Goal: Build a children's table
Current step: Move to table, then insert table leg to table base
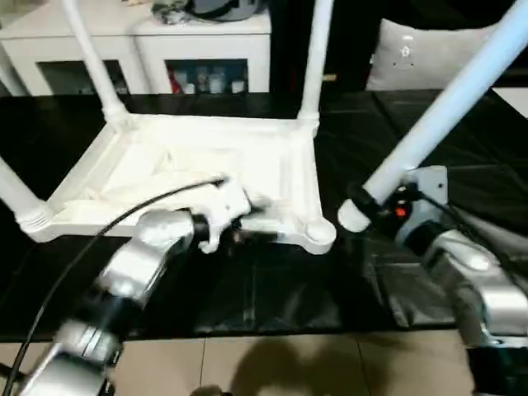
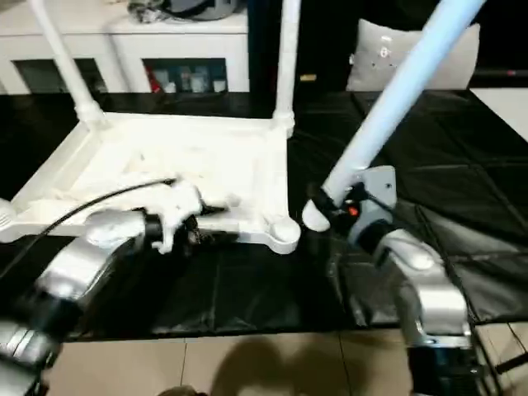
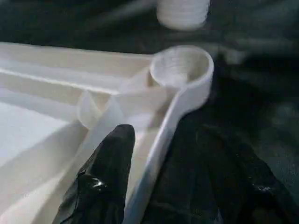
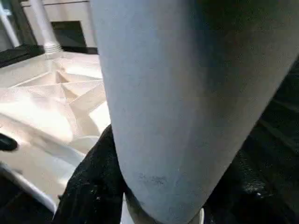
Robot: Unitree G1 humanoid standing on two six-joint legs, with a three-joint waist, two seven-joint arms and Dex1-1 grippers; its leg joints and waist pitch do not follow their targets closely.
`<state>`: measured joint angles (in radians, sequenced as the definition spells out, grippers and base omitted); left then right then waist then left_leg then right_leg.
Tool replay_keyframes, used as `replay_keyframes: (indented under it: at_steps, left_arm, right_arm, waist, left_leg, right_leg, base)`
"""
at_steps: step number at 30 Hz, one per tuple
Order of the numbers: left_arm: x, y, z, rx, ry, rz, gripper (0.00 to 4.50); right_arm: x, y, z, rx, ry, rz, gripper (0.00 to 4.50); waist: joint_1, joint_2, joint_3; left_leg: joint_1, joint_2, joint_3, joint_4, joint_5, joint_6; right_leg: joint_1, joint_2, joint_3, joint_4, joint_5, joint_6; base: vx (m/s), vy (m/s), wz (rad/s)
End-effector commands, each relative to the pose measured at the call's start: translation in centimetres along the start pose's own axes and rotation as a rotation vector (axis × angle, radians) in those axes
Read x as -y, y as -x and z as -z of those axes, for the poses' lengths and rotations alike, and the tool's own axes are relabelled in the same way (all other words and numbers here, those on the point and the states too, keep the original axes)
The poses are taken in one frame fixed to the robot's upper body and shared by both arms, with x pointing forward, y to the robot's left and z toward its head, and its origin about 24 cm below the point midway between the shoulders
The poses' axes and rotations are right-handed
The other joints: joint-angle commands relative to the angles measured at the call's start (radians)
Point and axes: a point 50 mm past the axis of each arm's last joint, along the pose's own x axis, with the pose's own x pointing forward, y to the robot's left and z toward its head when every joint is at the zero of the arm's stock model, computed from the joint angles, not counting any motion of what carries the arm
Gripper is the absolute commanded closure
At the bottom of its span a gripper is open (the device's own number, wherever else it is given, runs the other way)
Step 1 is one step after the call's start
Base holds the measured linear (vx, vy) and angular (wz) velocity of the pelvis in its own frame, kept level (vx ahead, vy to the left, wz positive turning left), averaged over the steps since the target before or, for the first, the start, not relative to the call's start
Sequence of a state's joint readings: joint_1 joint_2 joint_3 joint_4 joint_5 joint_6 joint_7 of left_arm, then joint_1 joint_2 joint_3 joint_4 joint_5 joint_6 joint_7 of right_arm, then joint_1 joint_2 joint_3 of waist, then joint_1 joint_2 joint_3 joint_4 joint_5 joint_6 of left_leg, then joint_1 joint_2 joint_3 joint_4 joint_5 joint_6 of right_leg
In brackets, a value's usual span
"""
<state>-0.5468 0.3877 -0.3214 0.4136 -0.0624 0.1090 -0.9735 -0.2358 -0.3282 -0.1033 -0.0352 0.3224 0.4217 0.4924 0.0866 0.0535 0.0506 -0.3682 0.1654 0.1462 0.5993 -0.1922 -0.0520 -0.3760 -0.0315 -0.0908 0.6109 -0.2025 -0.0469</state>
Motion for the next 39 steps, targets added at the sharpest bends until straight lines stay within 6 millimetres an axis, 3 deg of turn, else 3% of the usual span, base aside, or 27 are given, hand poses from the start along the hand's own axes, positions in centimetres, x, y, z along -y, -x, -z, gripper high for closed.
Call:
replay_keyframes:
  at_steps: [1, 2, 5, 7, 12, 13, 15, 17, 19, 21, 30, 32, 39]
  left_arm:
    - [-0.5, -0.2, 0.3, -0.045, -0.012, 0.055, 2.26]
    - [-0.6, -0.3, 0.4, -0.049, -0.012, 0.062, 2.29]
    - [-0.8, -0.6, 0.7, -0.074, -0.005, 0.102, 2.6]
    - [-1.1, -0.9, 0.8, -0.082, -0.01, 0.116, 2.72]
    - [-1.9, -1.2, 0.9, -0.091, -0.019, 0.117, 3.13]
    - [-2.1, -1.3, 1.0, -0.093, -0.02, 0.116, 3.18]
    - [-2.3, -1.3, 1.0, -0.104, -0.029, 0.108, 3.36]
    - [-2.5, -1.4, 1.2, -0.118, -0.046, 0.098, 3.53]
    - [-2.6, -1.4, 1.2, -0.121, -0.05, 0.096, 3.66]
    - [-2.7, -1.5, 1.2, -0.125, -0.056, 0.087, 3.87]
    - [-2.8, -0.7, 2.5, -0.309, -0.143, 0.19, 4.39]
    - [-2.8, -0.5, 2.6, -0.334, -0.126, 0.238, 4.47]
    - [-2.4, 0.0, 1.7, -0.282, 0.043, 0.383, 4.5]
  right_arm:
    - [-0.3, 0.2, -0.4, 0.028, 0.003, -0.034, 2.63]
    - [-0.3, 0.2, -0.4, 0.027, 0.002, -0.035, 2.63]
    - [-0.4, 0.4, -0.3, 0.021, -0.005, -0.042, 2.63]
    - [-0.5, 0.6, -0.1, 0.015, -0.002, -0.046, 2.63]
    - [-0.5, 0.8, 0.1, 0.008, -0.012, -0.055, 2.63]
    - [-0.6, 0.8, 0.1, 0.007, -0.013, -0.058, 2.63]
    - [-0.6, 0.9, 0.2, 0.004, -0.013, -0.06, 2.63]
    - [-0.7, 1.0, 0.3, -0.001, -0.011, -0.062, 2.63]
    - [-0.7, 1.0, 0.3, -0.002, -0.009, -0.063, 2.63]
    - [-0.7, 1.1, 0.3, -0.004, -0.007, -0.064, 2.63]
    - [-0.8, 1.2, 0.3, -0.015, 0.006, -0.079, 2.63]
    - [-0.8, 1.0, 0.1, -0.013, 0.012, -0.088, 2.63]
    - [-0.8, 0.7, -0.5, 0.0, 0.022, -0.105, 2.63]
  waist:
    - [0.006, 0.001, -0.066]
    - [0.006, 0.001, -0.065]
    - [0.008, 0.003, -0.067]
    - [0.008, 0.01, -0.068]
    - [0.012, 0.006, -0.07]
    - [0.013, 0.011, -0.069]
    - [0.013, 0.009, -0.07]
    - [0.012, 0.014, -0.07]
    - [0.011, 0.01, -0.07]
    - [0.012, 0.016, -0.07]
    - [0.009, 0.009, -0.065]
    - [0.006, 0.004, -0.066]
    - [0.008, 0.008, -0.072]
  left_leg:
    - [0.002, 0.061, -0.019, -0.06, -0.106, 0.055]
    - [0.006, 0.06, -0.016, -0.059, -0.113, 0.057]
    - [0.004, 0.063, -0.02, -0.061, -0.106, 0.061]
    - [0.003, 0.064, -0.02, -0.059, -0.103, 0.061]
    - [0.001, 0.064, -0.021, -0.058, -0.098, 0.068]
    - [0.001, 0.062, -0.019, -0.057, -0.101, 0.071]
    - [0.0, 0.061, -0.02, -0.057, -0.097, 0.07]
    - [0.001, 0.064, -0.022, -0.058, -0.1, 0.07]
    - [0.002, 0.064, -0.021, -0.058, -0.107, 0.071]
    - [0.002, 0.065, -0.022, -0.058, -0.105, 0.069]
    - [0.002, 0.061, -0.021, -0.062, -0.125, 0.069]
    - [-0.001, 0.062, -0.02, -0.062, -0.108, 0.073]
    - [0.002, 0.066, -0.018, -0.057, -0.059, 0.095]
  right_leg:
    - [0.055, -0.126, 0.07, -0.087, -0.199, -0.107]
    - [0.05, -0.121, 0.069, -0.092, -0.213, -0.103]
    - [0.053, -0.124, 0.068, -0.089, -0.2, -0.103]
    - [0.053, -0.125, 0.067, -0.088, -0.18, -0.114]
    - [0.058, -0.128, 0.067, -0.086, -0.16, -0.119]
    - [0.058, -0.128, 0.066, -0.091, -0.178, -0.116]
    - [0.059, -0.127, 0.066, -0.09, -0.18, -0.113]
    - [0.057, -0.126, 0.065, -0.089, -0.179, -0.115]
    - [0.058, -0.128, 0.065, -0.091, -0.184, -0.115]
    - [0.058, -0.129, 0.066, -0.09, -0.186, -0.118]
    - [0.058, -0.129, 0.065, -0.102, -0.282, -0.09]
    - [0.06, -0.13, 0.065, -0.099, -0.264, -0.092]
    - [0.058, -0.131, 0.068, -0.083, -0.135, -0.144]
  base:
    - [0.0, 0.0, 0.0]
    - [0.0, 0.0, 0.0]
    - [0.0, 0.0, 0.0]
    - [0.0, 0.0, 0.0]
    - [0.0, 0.0, 0.0]
    - [0.0, 0.0, 0.0]
    - [0.0, 0.0, 0.0]
    - [0.0, 0.0, 0.0]
    - [0.0, 0.0, 0.0]
    - [0.0, 0.0, 0.0]
    - [0.0, 0.0, 0.0]
    - [0.0, 0.0, 0.0]
    - [0.0, 0.0, 0.0]
